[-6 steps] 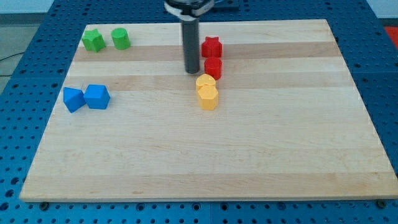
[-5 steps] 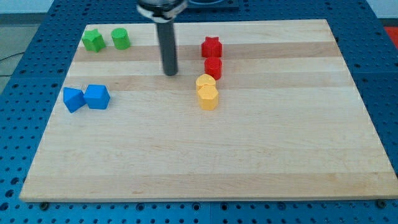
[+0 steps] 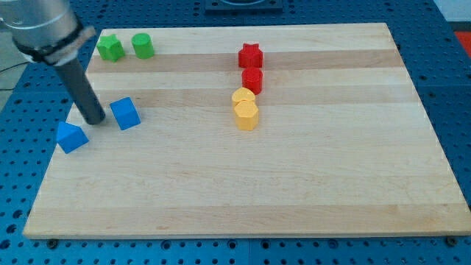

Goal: Move the blue cube to the right

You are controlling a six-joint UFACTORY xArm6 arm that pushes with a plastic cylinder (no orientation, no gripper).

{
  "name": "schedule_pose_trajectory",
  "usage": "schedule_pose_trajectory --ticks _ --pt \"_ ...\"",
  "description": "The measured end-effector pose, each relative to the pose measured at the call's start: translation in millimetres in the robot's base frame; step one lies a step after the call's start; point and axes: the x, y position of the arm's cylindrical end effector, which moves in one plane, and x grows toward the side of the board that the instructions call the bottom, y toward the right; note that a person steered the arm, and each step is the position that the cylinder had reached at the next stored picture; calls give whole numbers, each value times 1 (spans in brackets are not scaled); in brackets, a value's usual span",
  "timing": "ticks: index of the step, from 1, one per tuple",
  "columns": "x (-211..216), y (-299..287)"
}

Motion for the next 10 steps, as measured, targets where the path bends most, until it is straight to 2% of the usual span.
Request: schedule_pose_trajectory --ticks 2,3,4,5,6,7,8,10 --pt "2 144" --pt "26 191" --pt "69 192" --pt "81 228" --pt "94 236" --pt "145 236" --pt "147 270" --pt "109 271"
